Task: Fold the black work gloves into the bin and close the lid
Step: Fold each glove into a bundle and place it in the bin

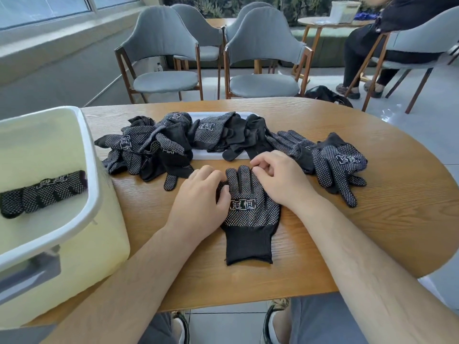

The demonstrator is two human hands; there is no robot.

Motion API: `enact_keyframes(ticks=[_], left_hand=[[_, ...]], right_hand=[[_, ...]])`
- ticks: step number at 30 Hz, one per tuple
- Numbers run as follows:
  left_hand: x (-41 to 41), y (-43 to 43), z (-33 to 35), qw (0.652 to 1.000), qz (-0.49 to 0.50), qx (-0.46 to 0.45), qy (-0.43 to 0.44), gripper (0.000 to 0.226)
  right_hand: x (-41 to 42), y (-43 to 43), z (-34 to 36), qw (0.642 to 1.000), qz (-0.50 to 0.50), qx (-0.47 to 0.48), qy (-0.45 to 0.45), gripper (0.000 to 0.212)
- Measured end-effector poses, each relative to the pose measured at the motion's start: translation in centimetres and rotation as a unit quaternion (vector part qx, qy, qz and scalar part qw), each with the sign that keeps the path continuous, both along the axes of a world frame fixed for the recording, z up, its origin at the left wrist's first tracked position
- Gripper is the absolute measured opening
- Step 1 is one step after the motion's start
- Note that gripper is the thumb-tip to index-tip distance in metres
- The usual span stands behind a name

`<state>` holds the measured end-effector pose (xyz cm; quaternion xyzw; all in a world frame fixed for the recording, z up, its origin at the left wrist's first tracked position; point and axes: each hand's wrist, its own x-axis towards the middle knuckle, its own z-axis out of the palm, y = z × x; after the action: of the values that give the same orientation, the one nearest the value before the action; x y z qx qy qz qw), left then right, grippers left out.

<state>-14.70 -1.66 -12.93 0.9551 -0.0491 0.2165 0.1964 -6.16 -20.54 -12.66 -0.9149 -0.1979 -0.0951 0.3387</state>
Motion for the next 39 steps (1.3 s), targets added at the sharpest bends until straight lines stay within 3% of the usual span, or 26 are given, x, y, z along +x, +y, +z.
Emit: enact_keyframes(ticks=[8, 13, 16, 20, 26, 30, 33, 37, 39], left_hand=[[0.0, -0.2, -0.3, 0.999, -0.026, -0.022, 0.0, 0.02], [-0.7, -0.6, 0.0, 0.995, -0.09, 0.01, 0.028, 0.041], [-0.9, -0.5, 0.1, 0.986, -0.138, 0.049, 0.08, 0.056], [-0.8, -0.5, 0.1, 0.986, -0.131, 0.052, 0.087, 0.056], [-0.9, -0.4, 0.1, 0.985, -0.137, 0.057, 0.092, 0.061], [-0.8, -0.5, 0.2, 0.985, -0.138, 0.053, 0.095, 0.064], [-1.1, -0.4, 0.1, 0.983, -0.158, 0.05, 0.079, 0.057], [-2.0, -0.6, 1.1, 0.97, -0.243, 0.025, 0.011, 0.021], [-2.4, -0.6, 1.6, 0.963, -0.271, 0.007, -0.001, 0.017]], right_hand=[[-0.2, 0.0, 0.1, 1.0, -0.013, 0.013, 0.012, 0.014], [-0.3, -0.1, 0.0, 1.0, 0.004, -0.002, 0.007, 0.015], [-0.4, 0.0, -0.3, 0.998, 0.021, -0.061, -0.002, 0.02], [-0.7, -0.2, 0.1, 0.999, 0.018, -0.036, 0.017, 0.02], [-6.1, -1.6, 1.6, 0.998, -0.009, 0.051, -0.03, 0.014], [-9.3, -2.2, 0.1, 0.999, 0.014, -0.013, -0.035, 0.013], [-9.7, -2.6, -0.5, 0.998, 0.024, -0.042, -0.041, 0.024], [-9.6, -2.9, -0.6, 0.998, 0.031, -0.04, -0.045, 0.025], [-9.7, -2.9, -0.6, 0.998, 0.034, -0.041, -0.04, 0.025]])
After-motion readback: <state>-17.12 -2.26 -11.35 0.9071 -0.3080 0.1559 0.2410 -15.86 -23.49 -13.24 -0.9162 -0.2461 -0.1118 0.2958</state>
